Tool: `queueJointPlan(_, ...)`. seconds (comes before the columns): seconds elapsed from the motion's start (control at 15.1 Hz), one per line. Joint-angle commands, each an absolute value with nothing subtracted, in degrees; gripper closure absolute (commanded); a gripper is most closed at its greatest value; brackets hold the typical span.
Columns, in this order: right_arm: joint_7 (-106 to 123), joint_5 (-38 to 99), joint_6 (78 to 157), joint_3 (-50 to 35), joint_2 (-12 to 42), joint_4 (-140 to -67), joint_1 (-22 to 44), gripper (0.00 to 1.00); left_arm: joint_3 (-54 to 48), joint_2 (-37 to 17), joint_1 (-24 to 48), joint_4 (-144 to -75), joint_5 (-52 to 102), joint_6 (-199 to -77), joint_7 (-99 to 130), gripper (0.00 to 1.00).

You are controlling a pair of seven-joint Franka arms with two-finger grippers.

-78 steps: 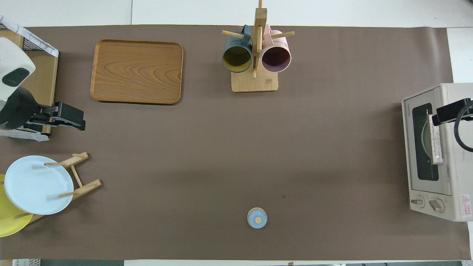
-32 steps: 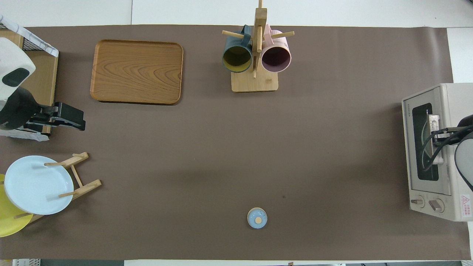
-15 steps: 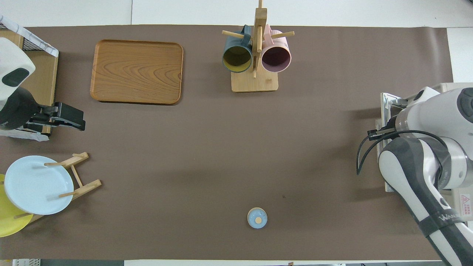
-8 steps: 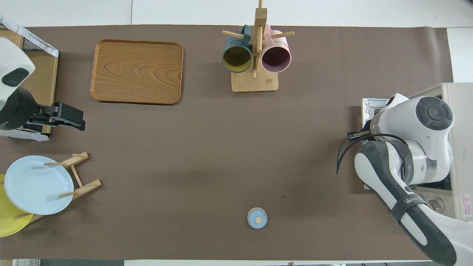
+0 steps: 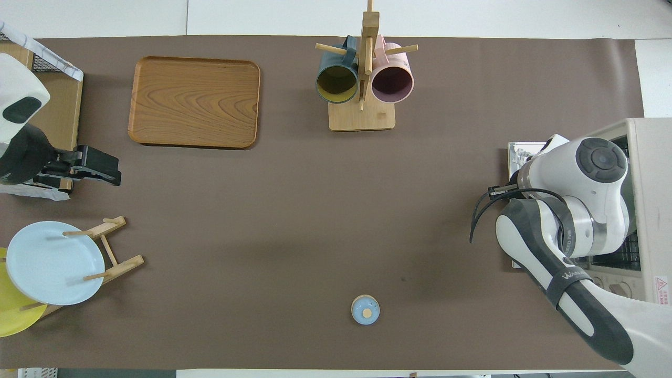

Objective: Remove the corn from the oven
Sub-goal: 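Grasp the green plate with the right gripper and pull it out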

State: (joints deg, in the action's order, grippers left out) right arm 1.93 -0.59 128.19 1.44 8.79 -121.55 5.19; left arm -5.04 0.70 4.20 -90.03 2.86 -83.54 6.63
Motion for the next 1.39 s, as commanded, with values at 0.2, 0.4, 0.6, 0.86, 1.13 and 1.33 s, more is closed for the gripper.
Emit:
queueJointPlan(0.2,1.58,1.23,116.48,2.37,5.20,-116.72,4.66,0.41,-4.92,1.58,4.31,-90.79,1.93,-84.11,6.50,0.00)
queueJointPlan(0.4,1.84,-5.41,112.59,2.55,2.91,-116.72,4.22,0.36,-4.92,1.58,4.31,-90.79,1.93,-84.11,6.42,0.00)
queueJointPlan(0.6,1.85,-11.42,112.76,2.55,2.46,-117.77,3.70,0.41,-4.92,1.67,4.31,-90.79,1.93,-84.11,6.42,0.00)
queueJointPlan(0.86,5.00,-11.60,117.67,2.55,1.06,-122.42,0.88,0.54,-4.83,1.58,4.22,-90.79,1.76,-84.72,6.24,0.00)
queueJointPlan(1.13,7.91,-13.54,119.00,2.55,0.62,-123.84,-0.79,0.59,-4.92,1.49,4.22,-90.79,1.67,-86.40,6.59,0.00)
queueJointPlan(1.33,8.00,-13.54,121.89,2.55,0.44,-125.59,-1.58,0.59,-4.83,1.49,4.13,-90.79,1.76,-86.57,6.50,0.00)
